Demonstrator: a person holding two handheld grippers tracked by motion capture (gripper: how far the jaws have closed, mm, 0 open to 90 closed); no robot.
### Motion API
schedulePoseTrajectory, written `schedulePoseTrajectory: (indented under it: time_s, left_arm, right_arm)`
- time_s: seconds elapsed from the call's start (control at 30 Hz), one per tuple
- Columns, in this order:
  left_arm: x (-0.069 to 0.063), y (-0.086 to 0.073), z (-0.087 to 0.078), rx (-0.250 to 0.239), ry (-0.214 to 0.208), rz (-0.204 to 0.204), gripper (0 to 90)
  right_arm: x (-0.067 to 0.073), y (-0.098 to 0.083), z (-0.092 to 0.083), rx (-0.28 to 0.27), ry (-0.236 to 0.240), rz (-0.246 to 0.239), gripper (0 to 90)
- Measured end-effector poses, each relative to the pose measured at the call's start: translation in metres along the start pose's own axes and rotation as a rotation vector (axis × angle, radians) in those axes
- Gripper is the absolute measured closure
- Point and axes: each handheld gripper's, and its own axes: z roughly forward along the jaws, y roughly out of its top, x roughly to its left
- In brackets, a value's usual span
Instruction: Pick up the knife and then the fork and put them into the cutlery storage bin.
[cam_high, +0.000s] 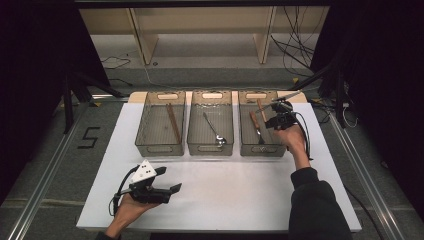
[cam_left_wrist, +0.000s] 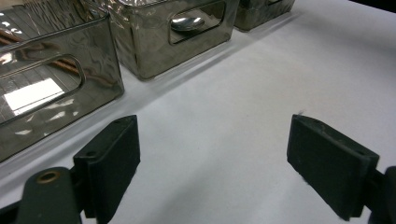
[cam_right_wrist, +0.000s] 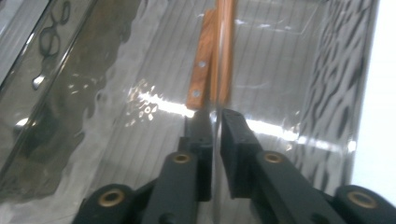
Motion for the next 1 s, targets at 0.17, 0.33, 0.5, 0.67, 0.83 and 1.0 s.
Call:
schedulePoseTrajectory:
  time_s: [0.17, 0.33, 0.5, 0.67, 0.83, 1.0]
  left_arm:
    - [0.001, 0.0, -0.001, -0.009, -0.003, -0.012, 16.8]
    - [0.002, -0.001, -0.001, -0.017, -0.004, -0.027, 16.8]
    - [0.003, -0.001, -0.001, -0.018, -0.005, -0.038, 16.8]
    - [0.003, -0.001, 0.0, -0.021, -0.01, -0.051, 16.7]
    - [0.004, -0.001, 0.0, -0.026, -0.016, -0.062, 16.7]
    - [0.005, -0.002, -0.001, -0.032, -0.015, -0.075, 16.7]
  right_arm:
    - [0.005, 0.0, -0.006, -0.005, 0.026, -0.016, 67.9]
    - [0.017, -0.006, -0.017, -0.069, 0.076, -0.061, 55.3]
    - [0.031, -0.025, -0.031, -0.167, 0.141, -0.089, 44.3]
    - [0.042, -0.046, -0.044, -0.26, 0.204, -0.105, 39.0]
    - [0.05, -0.064, -0.058, -0.346, 0.247, -0.125, 35.1]
    - [0.057, -0.084, -0.069, -0.393, 0.282, -0.163, 31.5]
